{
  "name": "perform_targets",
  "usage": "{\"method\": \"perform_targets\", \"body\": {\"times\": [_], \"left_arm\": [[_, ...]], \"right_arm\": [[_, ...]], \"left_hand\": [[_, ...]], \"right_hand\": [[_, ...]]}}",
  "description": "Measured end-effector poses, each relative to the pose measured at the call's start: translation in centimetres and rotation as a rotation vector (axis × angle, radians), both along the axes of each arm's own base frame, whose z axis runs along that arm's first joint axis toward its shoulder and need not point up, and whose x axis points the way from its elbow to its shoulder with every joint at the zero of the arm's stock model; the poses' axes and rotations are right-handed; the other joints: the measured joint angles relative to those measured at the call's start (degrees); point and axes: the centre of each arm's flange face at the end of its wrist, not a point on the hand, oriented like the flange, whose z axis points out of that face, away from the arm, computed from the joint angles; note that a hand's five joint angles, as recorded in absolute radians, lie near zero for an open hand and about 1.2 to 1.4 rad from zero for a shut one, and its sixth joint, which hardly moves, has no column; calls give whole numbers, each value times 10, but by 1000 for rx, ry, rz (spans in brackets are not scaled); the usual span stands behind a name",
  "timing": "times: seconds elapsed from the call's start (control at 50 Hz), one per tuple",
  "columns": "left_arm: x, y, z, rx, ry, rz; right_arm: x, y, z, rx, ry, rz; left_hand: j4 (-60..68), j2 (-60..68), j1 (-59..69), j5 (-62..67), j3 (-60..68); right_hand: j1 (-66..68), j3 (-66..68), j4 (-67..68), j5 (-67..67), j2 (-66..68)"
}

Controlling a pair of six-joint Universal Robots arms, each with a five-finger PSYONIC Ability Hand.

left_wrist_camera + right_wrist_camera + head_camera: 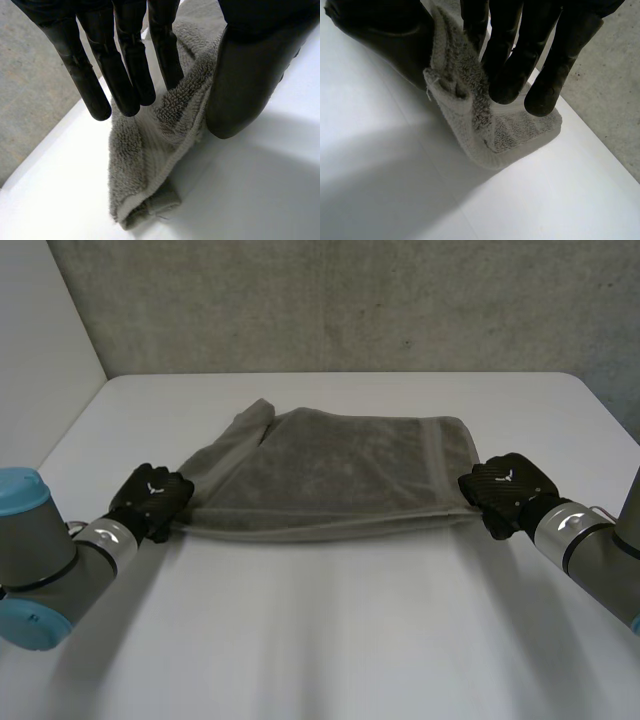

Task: Fold the towel.

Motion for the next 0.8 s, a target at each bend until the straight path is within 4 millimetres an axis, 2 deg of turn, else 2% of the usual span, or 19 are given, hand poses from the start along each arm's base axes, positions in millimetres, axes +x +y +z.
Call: {"method": "perform_targets", "body": {"times": [0.06,0.14,0.18,0.28,0.4,0.56,0.72,0.8], "left_arm": [[0,1,-1,8,-1,0],[1,0,-1,16,-3,2],[1,0,-1,19,-5,3],[2,0,1,32,-10,9],[5,-2,7,29,-11,19],[12,-7,11,18,-6,43],[14,-8,14,16,6,53],[14,-7,16,19,17,56]], "right_arm": [[0,-1,0,3,-7,-5],[-1,-2,1,11,-22,-20],[-2,-3,1,16,-27,-28],[-3,-4,0,26,-36,-46],[-4,-7,-3,35,-31,-60],[-18,-21,-14,55,-4,-127],[-24,-25,-25,96,20,-154],[-24,-23,-26,115,26,-150]], "left_hand": [[9,13,16,12,11],[262,261,248,267,255],[288,278,269,284,273],[293,278,270,285,274],[293,278,276,287,275],[293,278,276,287,275],[293,278,276,287,275],[293,278,279,287,275]], "right_hand": [[0,0,0,0,0],[0,0,0,0,0],[0,0,0,0,0],[-10,-23,-25,-23,-8],[-127,-135,-134,-139,-122],[-245,-247,-249,-260,-230],[-232,-242,-243,-248,-223],[-71,-85,-86,-84,-67]]}}
